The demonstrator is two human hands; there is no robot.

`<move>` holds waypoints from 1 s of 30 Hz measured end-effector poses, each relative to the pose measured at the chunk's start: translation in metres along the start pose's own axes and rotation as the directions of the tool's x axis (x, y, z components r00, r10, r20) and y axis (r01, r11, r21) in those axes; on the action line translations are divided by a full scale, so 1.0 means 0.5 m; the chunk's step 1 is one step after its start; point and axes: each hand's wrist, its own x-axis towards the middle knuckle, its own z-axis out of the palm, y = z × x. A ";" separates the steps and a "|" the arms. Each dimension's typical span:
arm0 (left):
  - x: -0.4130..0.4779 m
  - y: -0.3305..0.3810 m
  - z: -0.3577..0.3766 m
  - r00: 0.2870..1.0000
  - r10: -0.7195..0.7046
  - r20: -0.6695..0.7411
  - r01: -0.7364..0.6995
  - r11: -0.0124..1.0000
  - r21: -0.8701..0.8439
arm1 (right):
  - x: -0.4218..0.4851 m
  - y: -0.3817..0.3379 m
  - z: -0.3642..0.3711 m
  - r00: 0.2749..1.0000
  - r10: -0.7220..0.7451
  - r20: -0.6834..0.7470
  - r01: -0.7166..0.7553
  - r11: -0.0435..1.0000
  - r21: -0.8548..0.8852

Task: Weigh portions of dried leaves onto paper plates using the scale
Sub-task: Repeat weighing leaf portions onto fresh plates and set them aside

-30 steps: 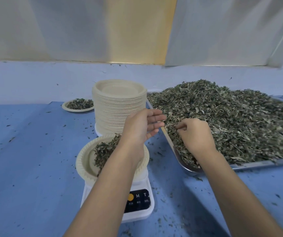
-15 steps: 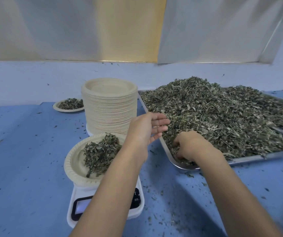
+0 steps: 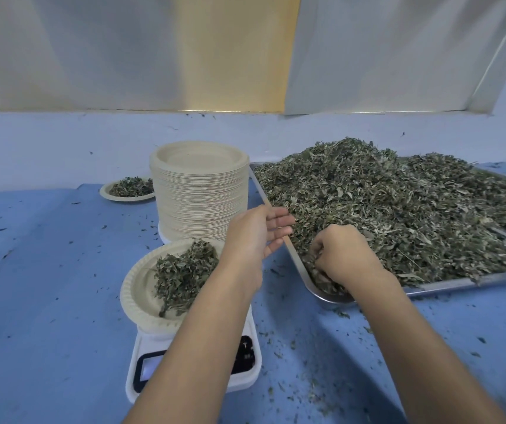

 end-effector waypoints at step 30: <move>0.057 -0.070 0.109 0.953 -0.289 0.088 0.295 0.831 -0.471 | 0.017 0.001 -0.043 0.973 0.194 -0.124 0.020 0.465 0.885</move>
